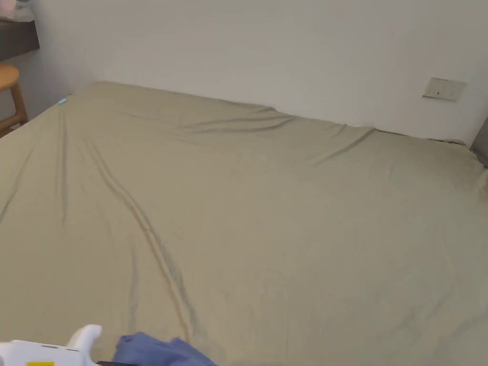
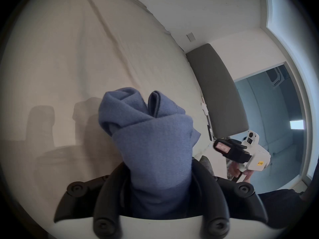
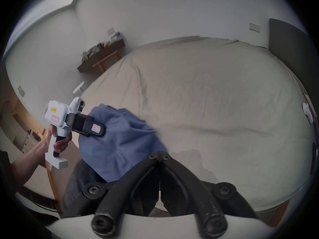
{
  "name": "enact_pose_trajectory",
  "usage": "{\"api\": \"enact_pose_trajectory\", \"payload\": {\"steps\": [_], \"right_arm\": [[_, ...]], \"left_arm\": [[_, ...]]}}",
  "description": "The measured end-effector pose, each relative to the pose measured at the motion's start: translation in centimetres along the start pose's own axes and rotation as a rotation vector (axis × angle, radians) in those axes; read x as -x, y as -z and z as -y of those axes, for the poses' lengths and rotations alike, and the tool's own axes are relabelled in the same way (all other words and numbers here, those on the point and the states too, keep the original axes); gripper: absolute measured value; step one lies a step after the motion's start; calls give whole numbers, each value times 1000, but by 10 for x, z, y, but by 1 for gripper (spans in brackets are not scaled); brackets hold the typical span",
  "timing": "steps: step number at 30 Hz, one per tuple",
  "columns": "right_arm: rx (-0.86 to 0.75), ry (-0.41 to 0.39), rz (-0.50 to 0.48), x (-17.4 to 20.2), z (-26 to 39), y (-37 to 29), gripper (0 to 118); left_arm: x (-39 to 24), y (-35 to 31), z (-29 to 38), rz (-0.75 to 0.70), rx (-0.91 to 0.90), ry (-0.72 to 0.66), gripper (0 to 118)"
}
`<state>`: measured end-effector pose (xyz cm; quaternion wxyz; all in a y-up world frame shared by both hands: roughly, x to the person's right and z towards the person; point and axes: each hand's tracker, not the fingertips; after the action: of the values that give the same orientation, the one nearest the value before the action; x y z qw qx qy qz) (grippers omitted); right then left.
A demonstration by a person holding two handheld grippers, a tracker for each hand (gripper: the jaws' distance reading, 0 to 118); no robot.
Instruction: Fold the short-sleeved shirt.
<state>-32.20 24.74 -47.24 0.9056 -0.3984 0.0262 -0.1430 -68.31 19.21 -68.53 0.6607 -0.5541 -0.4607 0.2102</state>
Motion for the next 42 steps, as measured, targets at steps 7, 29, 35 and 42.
{"api": "enact_pose_trajectory", "payload": {"steps": [7, 29, 35, 42], "right_arm": [[-74, 67, 26, -14, -10, -42, 0], [-281, 296, 24, -60, -15, -133, 0], [-621, -105, 348, 1, -84, -181, 0], [-735, -220, 425, 52, -94, -193, 0]], "left_arm": [[45, -125, -52, -336, 66, 38, 34], [-46, -213, -39, -1045, -909, 218, 101], [-203, -154, -10, -785, -1162, 392, 103], [-294, -42, 38, -736, -1118, 451, 103]]}}
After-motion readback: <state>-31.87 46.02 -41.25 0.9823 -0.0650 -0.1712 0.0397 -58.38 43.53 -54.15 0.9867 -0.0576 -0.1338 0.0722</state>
